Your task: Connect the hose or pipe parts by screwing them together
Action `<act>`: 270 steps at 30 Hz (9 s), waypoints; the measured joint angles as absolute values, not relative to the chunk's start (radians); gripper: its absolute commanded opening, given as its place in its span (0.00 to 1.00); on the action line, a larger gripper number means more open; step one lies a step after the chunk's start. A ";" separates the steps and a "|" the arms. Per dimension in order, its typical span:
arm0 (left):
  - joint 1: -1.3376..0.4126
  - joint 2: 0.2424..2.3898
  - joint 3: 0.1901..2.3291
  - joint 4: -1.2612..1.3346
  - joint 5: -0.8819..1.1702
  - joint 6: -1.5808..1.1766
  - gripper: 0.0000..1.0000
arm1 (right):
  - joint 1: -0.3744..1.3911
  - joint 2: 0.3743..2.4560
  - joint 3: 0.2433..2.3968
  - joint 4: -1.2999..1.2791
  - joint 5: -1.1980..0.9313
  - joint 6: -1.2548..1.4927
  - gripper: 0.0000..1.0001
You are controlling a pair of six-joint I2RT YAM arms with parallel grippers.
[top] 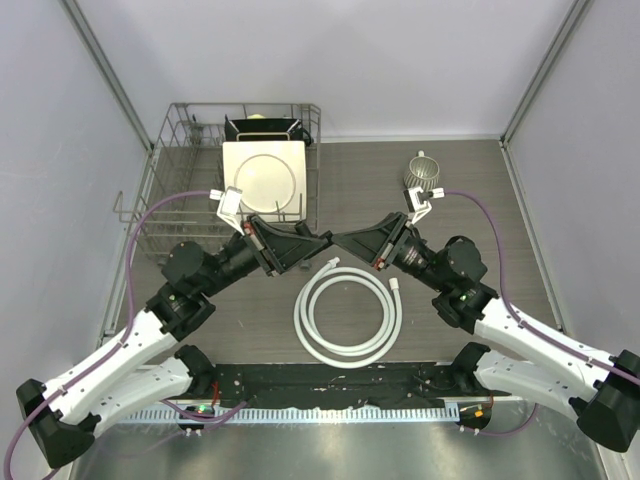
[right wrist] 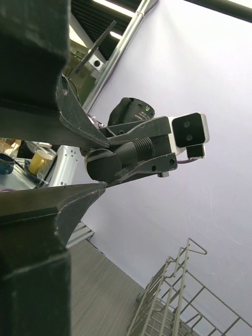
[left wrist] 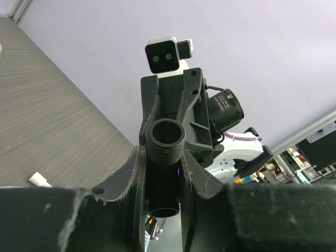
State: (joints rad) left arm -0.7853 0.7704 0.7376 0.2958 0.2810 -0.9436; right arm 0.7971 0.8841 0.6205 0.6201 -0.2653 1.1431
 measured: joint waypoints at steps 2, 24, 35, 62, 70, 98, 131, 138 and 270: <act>-0.785 0.773 0.738 0.301 0.281 -0.948 0.00 | 0.797 0.885 0.620 0.632 -0.268 1.147 0.34; -0.783 0.713 0.733 0.263 0.244 -1.071 0.54 | 0.796 0.916 0.611 0.714 -0.321 1.143 0.01; -0.783 0.651 0.729 0.127 0.196 -1.037 0.47 | 0.796 0.916 0.611 0.665 -0.371 1.147 0.01; -0.785 0.619 0.779 -0.083 0.124 -1.051 0.00 | 0.792 0.769 0.704 0.358 -0.370 0.492 0.71; -0.785 0.672 0.978 -0.237 0.045 -1.069 0.00 | 0.820 0.756 0.717 0.305 -0.381 -0.216 0.70; -0.783 0.741 1.015 -0.437 -0.057 -1.450 0.00 | 1.196 0.941 0.849 0.156 -0.107 -1.335 0.59; -0.770 0.782 1.014 -0.419 0.120 -1.534 0.00 | 1.273 0.962 0.837 0.188 -0.023 -1.539 0.06; -0.770 0.799 1.011 -0.397 0.152 -1.535 0.00 | 1.282 0.939 0.833 0.165 -0.013 -1.533 0.23; -1.028 1.715 1.257 0.157 0.052 -0.914 0.00 | 1.156 0.273 1.054 -0.730 1.005 0.321 0.01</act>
